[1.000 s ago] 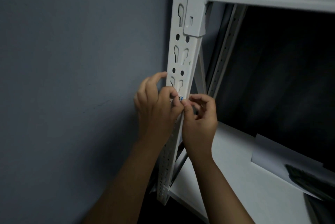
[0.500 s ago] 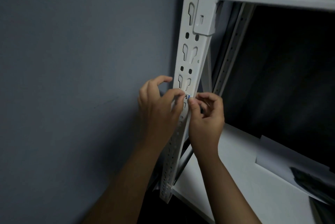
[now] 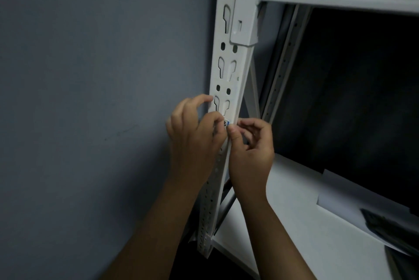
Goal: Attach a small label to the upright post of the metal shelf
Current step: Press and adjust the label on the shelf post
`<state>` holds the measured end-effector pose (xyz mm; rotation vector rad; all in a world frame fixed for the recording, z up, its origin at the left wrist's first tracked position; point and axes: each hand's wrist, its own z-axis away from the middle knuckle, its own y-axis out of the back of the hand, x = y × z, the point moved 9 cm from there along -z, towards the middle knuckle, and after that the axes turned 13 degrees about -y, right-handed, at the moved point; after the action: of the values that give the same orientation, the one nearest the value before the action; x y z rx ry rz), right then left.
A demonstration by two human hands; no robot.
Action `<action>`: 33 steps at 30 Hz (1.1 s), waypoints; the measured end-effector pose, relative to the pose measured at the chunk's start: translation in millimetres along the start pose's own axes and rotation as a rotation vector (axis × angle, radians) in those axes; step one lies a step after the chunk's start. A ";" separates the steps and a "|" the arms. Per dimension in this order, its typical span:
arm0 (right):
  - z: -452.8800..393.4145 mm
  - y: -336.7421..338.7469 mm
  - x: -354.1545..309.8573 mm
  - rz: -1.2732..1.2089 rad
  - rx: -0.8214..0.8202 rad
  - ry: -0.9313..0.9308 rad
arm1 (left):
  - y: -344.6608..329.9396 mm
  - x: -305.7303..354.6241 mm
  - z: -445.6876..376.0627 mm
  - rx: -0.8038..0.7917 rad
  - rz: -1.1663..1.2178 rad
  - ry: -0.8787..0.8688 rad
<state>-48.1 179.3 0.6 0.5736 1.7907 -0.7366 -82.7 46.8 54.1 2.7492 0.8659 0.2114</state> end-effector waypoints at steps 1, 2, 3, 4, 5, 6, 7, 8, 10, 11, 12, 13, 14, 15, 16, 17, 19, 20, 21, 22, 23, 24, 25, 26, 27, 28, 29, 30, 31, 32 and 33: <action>-0.4 0.4 0.0 -0.016 -0.001 -0.006 | -0.1 2.5 -1.0 -0.011 -0.019 -0.009; -0.5 0.6 -0.3 -0.027 -0.001 -0.008 | -0.8 3.8 -1.8 -0.020 -0.027 -0.008; -0.6 0.6 -1.2 -0.032 0.000 -0.006 | -1.1 4.2 -2.5 -0.028 -0.028 -0.002; -0.7 0.2 -2.0 -0.033 0.002 -0.004 | -2.1 3.3 -3.3 -0.037 -0.026 0.006; -0.6 -0.1 -2.1 -0.033 0.004 -0.004 | -3.2 2.4 -3.8 -0.045 -0.026 0.011; -0.6 -0.4 -2.1 -0.036 0.006 -0.006 | -4.5 1.5 -4.2 -0.054 -0.028 0.015; -0.7 -0.6 -1.7 -0.041 0.006 -0.008 | -5.8 1.1 -4.1 -0.062 -0.028 0.019; -0.6 -0.9 -1.6 -0.045 0.003 -0.008 | -6.8 0.9 -4.0 -0.067 -0.025 0.025; 0.1 -1.2 -1.0 -0.053 -0.005 -0.014 | -7.0 -0.2 -3.6 -0.062 -0.012 0.041; 0.3 -1.5 -0.9 -0.059 -0.008 -0.017 | -6.0 -1.2 -3.0 -0.053 -0.007 0.049; 0.6 -2.0 -1.1 -0.063 -0.009 -0.017 | -5.0 -2.0 -2.7 -0.046 -0.002 0.053; 0.8 -1.9 -1.3 -0.060 -0.007 -0.013 | -4.6 -2.2 -2.2 -0.043 0.001 0.052; 1.0 -1.8 -1.7 -0.054 -0.005 -0.009 | -4.6 -2.0 -1.6 -0.044 0.005 0.049; 1.1 -1.6 -2.1 -0.049 -0.002 -0.004 | -4.9 -1.9 -1.1 -0.046 0.008 0.044; 1.1 -1.5 -2.0 -0.046 -0.001 -0.001 | -5.2 -2.2 -0.7 -0.051 0.009 0.042; 1.3 -1.2 -1.5 -0.046 -0.002 -0.001 | -5.3 -3.1 -0.1 -0.057 0.009 0.042; 1.1 -1.6 -1.0 -0.052 -0.008 -0.005 | -4.5 -7.0 0.9 -0.052 0.005 0.043; 1.3 -2.0 -1.3 -0.052 -0.010 -0.006 | -3.4 -9.4 1.3 -0.046 0.011 0.048; 1.6 -2.4 -1.6 -0.052 -0.011 -0.006 | -1.9 -11.8 1.9 -0.039 0.022 0.057; 1.6 -2.5 -2.1 -0.051 -0.009 -0.003 | -0.9 -13.5 2.1 -0.034 0.035 0.066; 1.4 -2.0 -2.2 -0.048 -0.005 0.000 | -0.7 -14.2 2.5 -0.033 0.048 0.073; 1.3 -1.3 -2.1 -0.044 -0.002 -0.001 | -1.2 -13.6 3.3 -0.038 0.057 0.077; 1.3 -1.0 -1.8 -0.040 -0.003 -0.004 | -2.5 -12.8 4.4 -0.046 0.063 0.078; 1.4 -1.1 -1.6 -0.036 -0.006 -0.007 | -3.4 -11.9 5.1 -0.053 0.066 0.076; 1.8 -1.1 -1.5 -0.034 -0.009 -0.009 | -4.1 -11.5 5.5 -0.056 0.068 0.073; 2.0 -1.2 -1.6 -0.036 -0.010 -0.013 | -4.1 -11.3 5.4 -0.055 0.071 0.071; 1.8 -1.1 -1.9 -0.042 -0.009 -0.016 | -4.0 -11.2 4.7 -0.053 0.075 0.067; 1.6 -0.9 -2.5 -0.045 -0.007 -0.017 | -4.0 -10.0 4.0 -0.053 0.077 0.056; 1.3 -0.6 -2.8 -0.042 -0.005 -0.017 | -4.3 -7.9 3.4 -0.054 0.071 0.037; 1.1 -0.8 -2.6 -0.038 -0.002 -0.018 | -4.4 -5.6 2.7 -0.057 0.057 0.018; 1.0 -0.7 -1.6 -0.037 0.001 -0.024 | -5.1 -4.2 2.3 -0.062 0.042 0.010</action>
<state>-47.4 178.0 2.0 0.5321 1.7827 -0.7668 -88.3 48.0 50.2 2.7123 0.7916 0.2555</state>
